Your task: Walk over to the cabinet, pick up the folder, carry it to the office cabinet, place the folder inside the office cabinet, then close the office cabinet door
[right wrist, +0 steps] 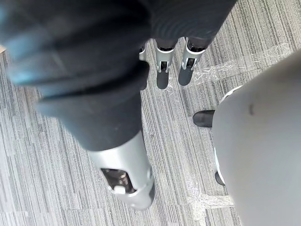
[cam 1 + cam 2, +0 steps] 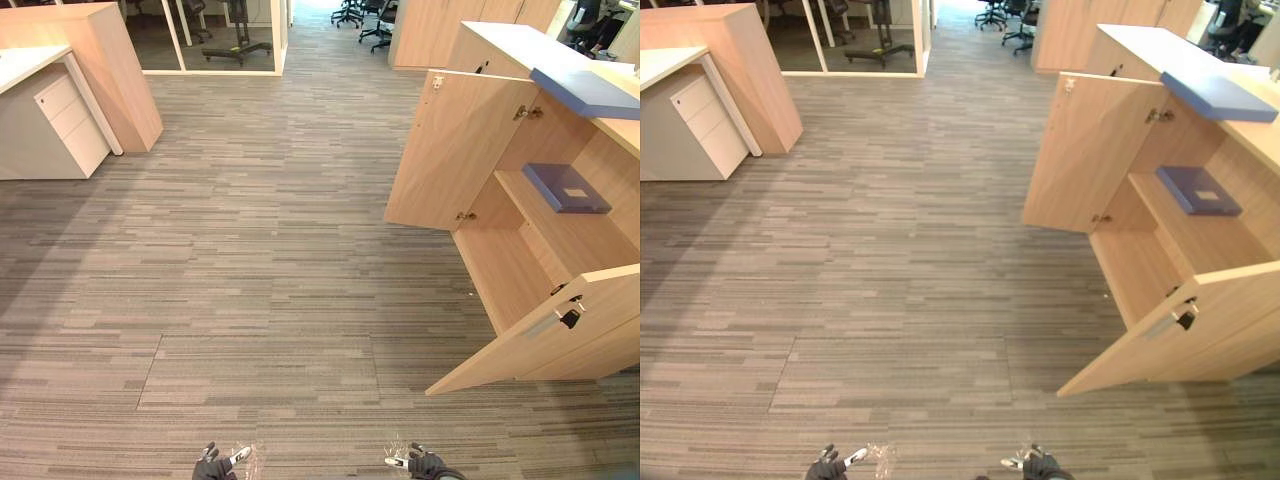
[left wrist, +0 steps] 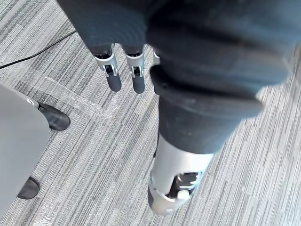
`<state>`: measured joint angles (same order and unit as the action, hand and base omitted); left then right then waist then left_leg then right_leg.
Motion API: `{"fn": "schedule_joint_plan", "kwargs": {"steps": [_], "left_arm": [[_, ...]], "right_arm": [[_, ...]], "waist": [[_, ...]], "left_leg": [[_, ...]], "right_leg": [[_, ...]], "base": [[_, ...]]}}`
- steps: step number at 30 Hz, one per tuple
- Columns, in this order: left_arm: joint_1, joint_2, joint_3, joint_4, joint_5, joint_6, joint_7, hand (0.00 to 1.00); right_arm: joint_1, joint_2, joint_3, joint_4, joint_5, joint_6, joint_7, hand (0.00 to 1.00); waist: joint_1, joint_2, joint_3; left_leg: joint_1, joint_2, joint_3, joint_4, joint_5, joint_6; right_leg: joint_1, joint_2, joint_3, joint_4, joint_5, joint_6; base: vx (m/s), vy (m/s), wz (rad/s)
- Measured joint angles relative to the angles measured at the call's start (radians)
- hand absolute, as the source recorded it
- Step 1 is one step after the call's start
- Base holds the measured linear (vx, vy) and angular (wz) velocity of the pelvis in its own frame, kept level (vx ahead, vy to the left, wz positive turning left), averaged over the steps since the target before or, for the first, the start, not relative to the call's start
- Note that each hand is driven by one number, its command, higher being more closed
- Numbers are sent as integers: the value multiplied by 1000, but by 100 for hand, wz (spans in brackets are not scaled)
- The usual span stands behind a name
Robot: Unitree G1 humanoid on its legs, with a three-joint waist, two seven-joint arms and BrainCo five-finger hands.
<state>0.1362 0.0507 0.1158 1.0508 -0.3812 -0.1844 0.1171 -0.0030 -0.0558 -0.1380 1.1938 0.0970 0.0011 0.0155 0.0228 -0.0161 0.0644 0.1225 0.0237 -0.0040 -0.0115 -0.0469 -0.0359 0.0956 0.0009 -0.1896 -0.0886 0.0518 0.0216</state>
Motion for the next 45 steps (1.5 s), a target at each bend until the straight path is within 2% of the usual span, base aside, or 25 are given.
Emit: {"fn": "schedule_joint_plan", "kwargs": {"steps": [4, 6, 9, 11, 12, 15, 16, 18, 19, 22, 24, 25, 26, 27, 28, 29, 30, 32, 33, 34, 36, 38, 39, 42, 45], "left_arm": [[-12, 6, -2, 2, 37, 1, 9, 0], [-23, 13, 4, 0, 8, 2, 10, 0], [-30, 12, 38, -17, -53, 2, 11, 0], [-34, 7, 65, -24, -71, 2, 12, 0], [-35, 7, 74, -26, -81, 2, 13, 0], [-38, -2, 94, -38, -97, 1, 12, 0], [-35, -6, 109, -38, -126, 1, 12, 0], [-27, -11, 115, -37, -163, 0, 12, 0], [-22, -13, 119, -34, -209, -1, 12, 0], [-20, -18, 143, -31, -346, -7, 14, 0], [-1, -38, 161, -41, -385, -14, 14, 0], [26, -45, 167, -48, -387, -19, 15, 0], [47, -49, 166, -52, -387, -20, 15, 0], [46, -51, 163, -57, -386, -20, 15, 0], [40, -59, 158, -70, -382, -20, 11, 0], [32, -58, 157, -69, -377, -17, 7, 0], [30, -58, 157, -68, -375, -14, 6, 0], [33, -58, 159, -62, -360, -8, 5, 0], [32, -56, 161, -39, -350, -6, 5, 0], [33, -56, 162, -34, -348, -5, 5, 0], [23, -48, 167, -31, -327, -4, 6, 0], [20, -49, 185, -21, -296, -1, 7, 0], [21, -52, 187, -19, -264, 4, 7, 0], [-4, -74, 233, -24, -211, 11, 6, 0], [-11, -82, 273, -25, -163, 23, 6, 0]], "right_arm": [[-3, 2, 12, 3, 1, -1, -5, 0], [-13, 2, 12, 21, 4, -2, -8, 0], [-24, -5, 14, 37, 7, -3, -7, 0], [-32, -9, 22, 41, 15, -1, -8, 0], [-31, -10, 21, 41, 23, 0, -9, 0], [-31, -12, 20, 38, 42, -1, -10, 0], [-31, -12, 20, 36, 44, -2, -11, 0], [-31, -12, 15, 36, 43, -1, -12, 0], [-29, -10, -1, 37, 45, -1, -17, 0], [-45, 2, -41, 65, 39, 5, -16, 0], [-46, 2, -51, 67, 38, 10, -11, 0], [-44, 3, -80, 66, 38, 10, -2, 0], [-37, 1, -92, 65, 38, 12, 4, 0], [-37, -1, -111, 61, 37, 9, 5, 0], [-44, -16, -126, 49, 37, 6, 4, 0], [-53, -18, -139, 36, 38, 6, 4, 0], [-56, -18, -145, 34, 38, 6, 3, 0], [-65, -9, -146, 36, 40, 6, 4, 0], [-86, -1, -153, 33, 43, -4, 6, 0], [-93, 2, -156, 29, 44, -5, 6, 0], [-100, 9, -170, 20, 58, -8, 6, 0], [-107, 11, -184, 20, 80, -10, 1, 0], [-90, 1, -189, 21, 82, -13, -2, 0], [-89, -2, -200, 28, 85, -14, -7, 0], [-74, 14, -236, 37, 85, -7, -9, 0]], "waist": [[-2, -9, 6], [-3, -7, 22], [9, -7, 55], [16, -3, 67], [18, -4, 69], [21, -10, 73], [19, -10, 74], [21, -4, 71], [19, 4, 68], [24, -19, 57], [55, -14, 44], [63, -4, 21], [55, -8, -17], [51, 0, -24], [39, 2, -22], [25, 0, -17], [19, 7, -8], [24, 9, 14], [23, 21, 33], [21, 23, 48], [25, 7, 69], [23, 7, 95], [9, 3, 98], [3, 22, 92], [2, 19, 82]], "left_leg": [[-43, -4, -19, 76, -32, 6], [-141, 0, -30, 306, -121, -15], [-258, 17, 30, 621, -132, -53], [-356, 50, 76, 777, -167, -32], [-389, 69, 90, 749, -187, -19], [-400, 89, 81, 493, -168, -36], [-392, 95, 35, 348, -135, -46], [-373, 109, -7, 237, -109, -69], [-361, 101, 14, 214, -26, -107], [-346, 13, 77, 263, -1, -79], [-266, -33, 120, 235, -12, -29], [-213, -72, 126, 206, -7, 23], [-184, -112, 134, 177, -7, 45], [-163, -132, 135, 159, -6, 50], [-115, -165, 136, 128, -1, 82], [-64, -187, 121, 103, -3, 103], [-31, -188, 109, 93, -4, 104], [41, -173, 96, 75, -6, 105], [78, -135, 98, 61, -27, 109], [90, -122, 100, 56, -34, 108], [100, -103, 112, 45, -79, 124], [121, -94, 120, 43, -106, 108], [138, -85, 99, 35, -119, 96], [141, -37, 77, 20, -141, 69], [119, 51, 72, 158, -197, 28]], "right_leg": [[4, -4, -26, 5, -2, 1], [24, 0, -54, 0, -29, -14], [69, -2, -54, 3, -43, -31], [77, -13, -49, 30, -60, -31], [74, -27, -43, 41, -67, -22], [62, -86, -21, 42, -79, -4], [61, -124, -17, 33, -88, 11], [67, -152, 7, 20, -100, 36], [84, -184, 11, 16, -108, 72], [86, -290, 5, 119, -110, 92], [56, -348, 48, 206, -94, 105], [39, -386, 65, 272, -89, 97], [-14, -441, 45, 387, -92, 92], [-49, -471, 24, 476, -92, 73], [-113, -552, -62, 678, -82, -36], [-152, -625, -168, 887, -78, -92], [-152, -637, -212, 953, -83, -89], [-159, -594, -285, 1032, -160, -45], [-211, -488, -314, 1007, -258, -1], [-220, -454, -333, 971, -268, 0], [-283, -362, -411, 784, -271, -4], [-289, -290, -486, 567, -227, -23], [-273, -270, -503, 534, -166, -124], [-271, -239, -547, 557, -236, -113], [-184, -131, -583, 479, -284, -98]], "base": [[-5, 5, 18], [-59, 29, 40], [-69, 52, 11], [-7, 89, -8], [31, 133, -21], [88, 216, -38], [183, 332, -49], [209, 341, -33], [281, 414, -16], [428, 413, -21], [374, 331, -79], [389, 357, -71], [401, 347, -46], [396, 315, 7], [364, 253, 34], [343, 223, 44], [305, 147, 42], [260, 41, 10], [216, -30, -13], [224, -95, -16], [146, -185, -23], [120, -211, -10], [206, -199, 20], [301, -213, 25], [332, -310, 25]]}}
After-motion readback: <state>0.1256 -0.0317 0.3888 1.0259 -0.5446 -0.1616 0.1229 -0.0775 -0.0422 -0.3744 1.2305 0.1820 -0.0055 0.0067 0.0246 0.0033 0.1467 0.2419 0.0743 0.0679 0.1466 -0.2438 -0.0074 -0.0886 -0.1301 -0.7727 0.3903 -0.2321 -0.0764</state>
